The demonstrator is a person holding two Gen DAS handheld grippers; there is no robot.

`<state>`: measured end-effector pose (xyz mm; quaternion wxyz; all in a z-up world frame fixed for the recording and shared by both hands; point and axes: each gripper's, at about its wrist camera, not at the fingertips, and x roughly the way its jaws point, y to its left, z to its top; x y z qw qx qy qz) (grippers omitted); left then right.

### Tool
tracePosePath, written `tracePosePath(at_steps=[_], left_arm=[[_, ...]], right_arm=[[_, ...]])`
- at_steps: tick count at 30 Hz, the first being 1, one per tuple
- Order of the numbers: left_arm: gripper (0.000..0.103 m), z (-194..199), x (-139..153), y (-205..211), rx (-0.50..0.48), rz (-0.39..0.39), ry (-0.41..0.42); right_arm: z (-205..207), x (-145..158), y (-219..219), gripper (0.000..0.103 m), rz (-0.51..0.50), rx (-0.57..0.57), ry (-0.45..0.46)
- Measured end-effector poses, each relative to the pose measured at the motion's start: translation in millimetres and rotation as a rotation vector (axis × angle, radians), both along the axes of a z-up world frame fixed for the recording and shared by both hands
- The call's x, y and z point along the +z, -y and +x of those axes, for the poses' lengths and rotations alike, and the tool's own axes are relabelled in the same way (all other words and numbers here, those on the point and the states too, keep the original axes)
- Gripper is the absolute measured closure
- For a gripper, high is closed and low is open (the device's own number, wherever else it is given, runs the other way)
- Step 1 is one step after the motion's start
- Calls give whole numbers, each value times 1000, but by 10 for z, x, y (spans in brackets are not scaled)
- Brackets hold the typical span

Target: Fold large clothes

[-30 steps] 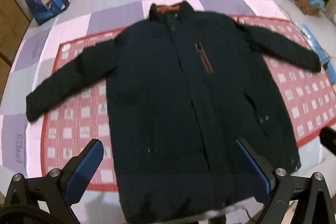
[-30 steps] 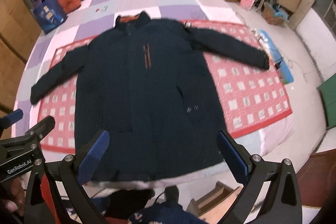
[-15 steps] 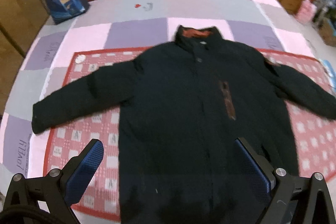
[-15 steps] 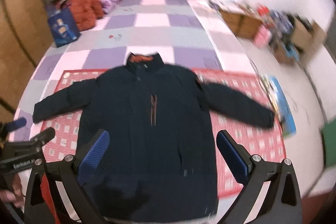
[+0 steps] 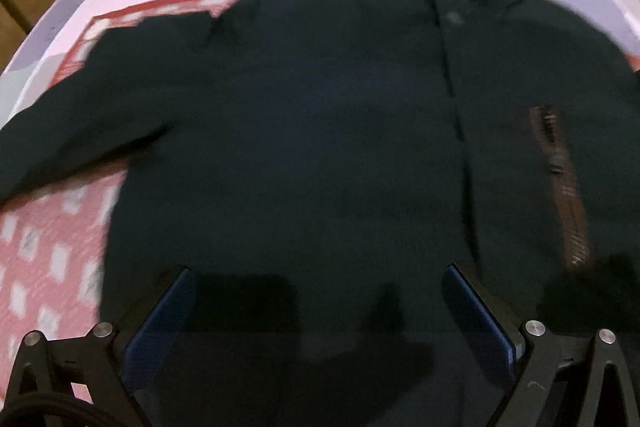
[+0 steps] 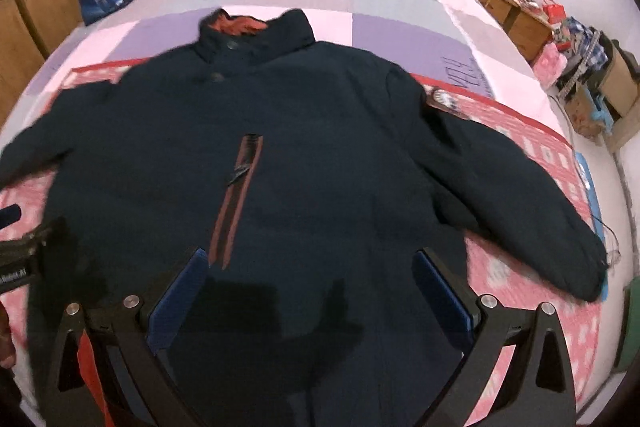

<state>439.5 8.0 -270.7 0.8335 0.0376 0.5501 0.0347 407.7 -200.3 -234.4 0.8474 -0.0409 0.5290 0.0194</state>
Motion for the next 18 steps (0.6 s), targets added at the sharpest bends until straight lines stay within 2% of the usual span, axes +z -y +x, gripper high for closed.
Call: tracePosePath(at_steps=[4,7,10,13,14,16,18], left_arm=[[1,544,-441,230,-51,34,15],[0,894,-556,259,-48,4,82],[0,1147,-571,162,-36,-2,130],[0,1318,-569,-187,28,25,157],[0,1354,-590,-343,51,67,163],[0,1377,-633,-659,67,109,174],[0,1337,-649,-994,96,145,189]], right_arm=[[450,-431,-190,0,-47,55,38],[854,-723,-260,0,-73,94,32],[1144,-915,-119,0,-112,109,39],[1268,-925,393,0,-66,30,61],[1276,-927,641,0,-45,-11,69],[1233,-925,1067,0,-68,-85,89],[1176,-917,1353,0,-134,-128,96]])
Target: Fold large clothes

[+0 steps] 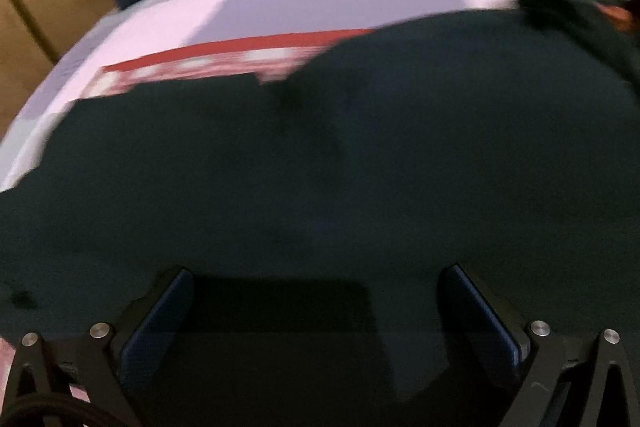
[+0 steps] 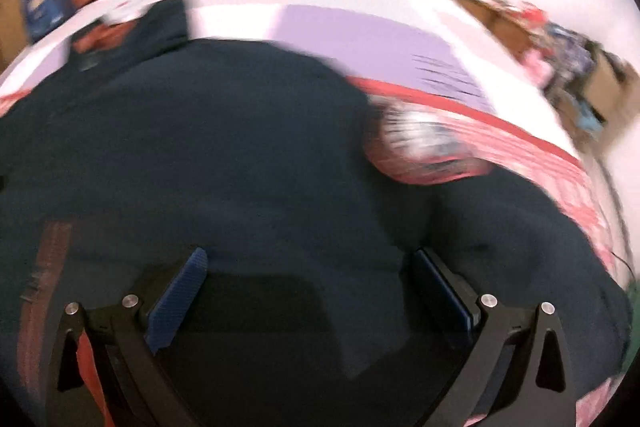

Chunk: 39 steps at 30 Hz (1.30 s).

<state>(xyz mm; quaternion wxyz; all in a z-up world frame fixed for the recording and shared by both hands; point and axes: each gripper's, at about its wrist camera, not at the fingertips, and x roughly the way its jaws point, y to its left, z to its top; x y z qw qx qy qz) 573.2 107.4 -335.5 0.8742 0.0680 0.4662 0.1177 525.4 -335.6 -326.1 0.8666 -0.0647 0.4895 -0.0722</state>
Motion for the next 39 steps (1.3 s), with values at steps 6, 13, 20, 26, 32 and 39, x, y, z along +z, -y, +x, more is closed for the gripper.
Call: tracePosePath(at_steps=[6,13,20,26,32,39], left_arm=[[0,-212,98,-396,71,-11,-18],[1,-1284,359,402,-130,-144,-22],[0,-2272,-46,207,-112,-47,-100],[0,-2534,-14,-205,-62,-53,-121],[0,-3185,158,381,-178,-151,-81],[0,-3728,-16,162,-211,-53,-59]], right_arm=[[-187,127,504,0,12,-148,15],[-1153,516,-516,1,110,183,81],[-1991,-67,-226,1,113,179,-124],[-2239,96,150,0,57,125,-89],[-2926,322,-849,0,170,370,-46],[-3719,64,-608,0,110,370,-94]])
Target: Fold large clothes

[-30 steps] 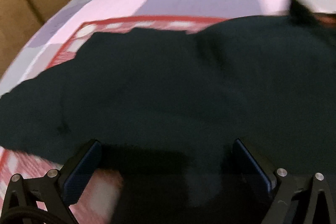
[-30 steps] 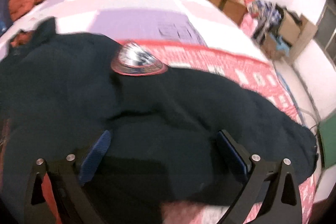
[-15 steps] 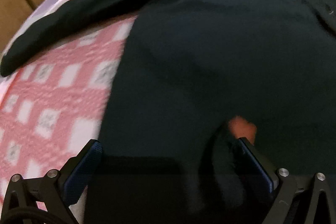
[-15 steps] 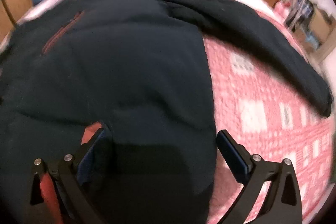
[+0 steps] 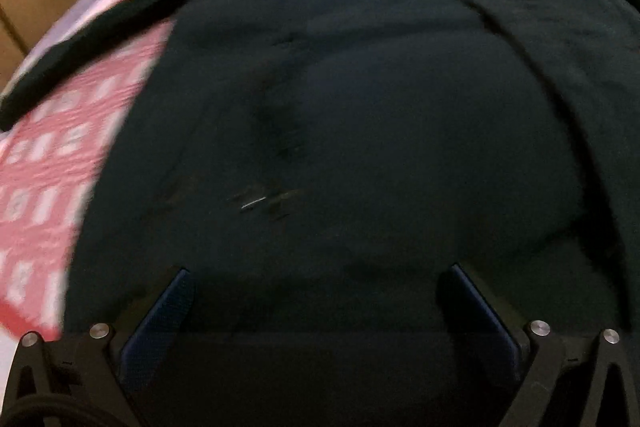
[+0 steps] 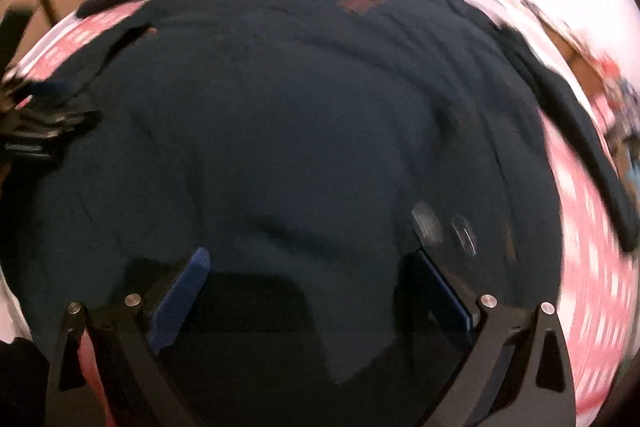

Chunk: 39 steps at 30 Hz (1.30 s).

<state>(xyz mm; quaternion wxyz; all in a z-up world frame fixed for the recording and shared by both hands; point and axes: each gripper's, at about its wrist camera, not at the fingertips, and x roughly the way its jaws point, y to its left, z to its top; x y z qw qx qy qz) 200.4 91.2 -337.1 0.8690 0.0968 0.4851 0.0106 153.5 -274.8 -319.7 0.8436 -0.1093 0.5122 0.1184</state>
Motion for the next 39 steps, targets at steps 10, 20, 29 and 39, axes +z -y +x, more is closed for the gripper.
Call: tracePosePath(at_steps=[10,20,29,39], left_arm=[[0,-215,53,-661,181,104,0],[0,93,286,-609,324,123,15],[0,1454,416,639,170,-83,70],[0,2698,391,1940,-12,-35,115]], right_arm=[[-399,19,1380,1,-157,-326,-75],[-563,143,1230,1,-166,-374,-36],[695,92,553,1,-59,-117,29],[1942,208,1388,1,-68,-358,68]])
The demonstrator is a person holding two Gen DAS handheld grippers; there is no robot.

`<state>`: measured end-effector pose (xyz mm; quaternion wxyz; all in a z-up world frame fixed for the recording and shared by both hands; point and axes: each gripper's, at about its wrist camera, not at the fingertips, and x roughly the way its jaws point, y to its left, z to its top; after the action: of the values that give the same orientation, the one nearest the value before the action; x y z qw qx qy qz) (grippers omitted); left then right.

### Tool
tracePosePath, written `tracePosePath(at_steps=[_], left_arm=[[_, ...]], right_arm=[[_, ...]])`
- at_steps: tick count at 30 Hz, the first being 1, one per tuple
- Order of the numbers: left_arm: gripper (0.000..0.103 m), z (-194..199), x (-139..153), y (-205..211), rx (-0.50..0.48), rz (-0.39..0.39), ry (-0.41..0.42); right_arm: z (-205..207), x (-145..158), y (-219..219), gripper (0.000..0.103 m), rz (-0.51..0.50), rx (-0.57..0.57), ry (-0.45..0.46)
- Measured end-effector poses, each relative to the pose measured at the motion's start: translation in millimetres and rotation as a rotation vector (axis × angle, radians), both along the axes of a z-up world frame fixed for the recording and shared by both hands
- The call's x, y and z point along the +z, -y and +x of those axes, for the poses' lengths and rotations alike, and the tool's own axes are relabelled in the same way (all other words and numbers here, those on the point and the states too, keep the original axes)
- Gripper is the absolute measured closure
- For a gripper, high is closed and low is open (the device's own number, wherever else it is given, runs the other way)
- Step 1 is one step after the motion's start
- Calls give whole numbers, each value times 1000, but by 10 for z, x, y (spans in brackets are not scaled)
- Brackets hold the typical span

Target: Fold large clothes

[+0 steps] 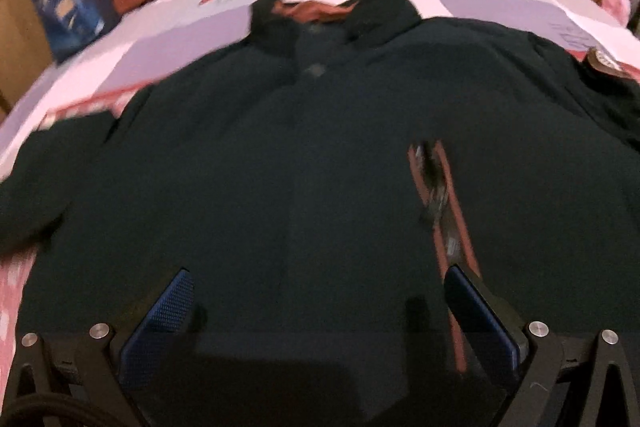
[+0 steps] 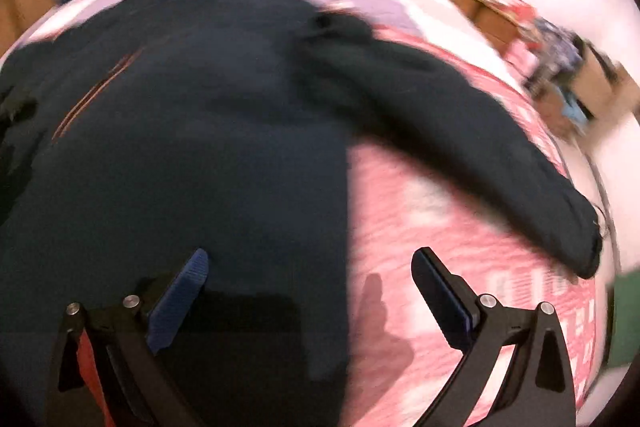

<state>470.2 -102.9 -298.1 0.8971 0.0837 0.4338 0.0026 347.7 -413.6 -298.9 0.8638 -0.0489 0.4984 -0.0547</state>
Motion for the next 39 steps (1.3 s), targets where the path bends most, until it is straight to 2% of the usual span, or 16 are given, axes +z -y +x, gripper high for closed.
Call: tracePosePath(at_steps=[3,5,7,9,15,20,24,26,27,28,29,30,31,33,36,39], left_arm=[[0,219,-129,98,39,25,-11],[0,284,-344,123,70,43,-62],[0,175,-380,86,93,9,-12],[0,144,-374,120,102,23,1],[0,83,-372,156,103,24,22],[0,110,-414,223,102,48,32],[0,96,-419,251,101,72,45],[0,103,-427,263,100,83,49],[0,100,-427,270,99,87,51],[0,103,-427,270,99,89,52],[0,105,-428,267,99,89,54],[0,106,-429,263,99,87,54],[0,108,-430,259,100,84,54],[0,112,-433,254,100,83,54],[0,111,-435,255,99,85,54],[0,114,-438,251,99,80,53]], right_arm=[[6,148,555,1,-6,-156,15],[-49,192,1032,1,-26,-295,1],[-160,222,1452,1,-44,-417,-17],[-254,221,1874,1,-32,-546,-41],[-529,92,2777,1,202,-872,-55],[-492,-112,3094,1,355,-1001,-43],[-396,-304,3279,1,529,-1109,4],[-352,-289,3330,1,547,-1135,39],[-299,-276,3350,4,560,-1118,67],[-247,-273,3374,20,574,-1097,79],[-203,-257,3388,27,560,-1095,70],[-171,-211,3387,40,553,-1092,87],[-175,-160,3386,57,551,-1089,106],[-140,17,3332,77,514,-1055,165],[2,397,3118,82,354,-951,219],[208,856,2810,83,189,-836,287]])
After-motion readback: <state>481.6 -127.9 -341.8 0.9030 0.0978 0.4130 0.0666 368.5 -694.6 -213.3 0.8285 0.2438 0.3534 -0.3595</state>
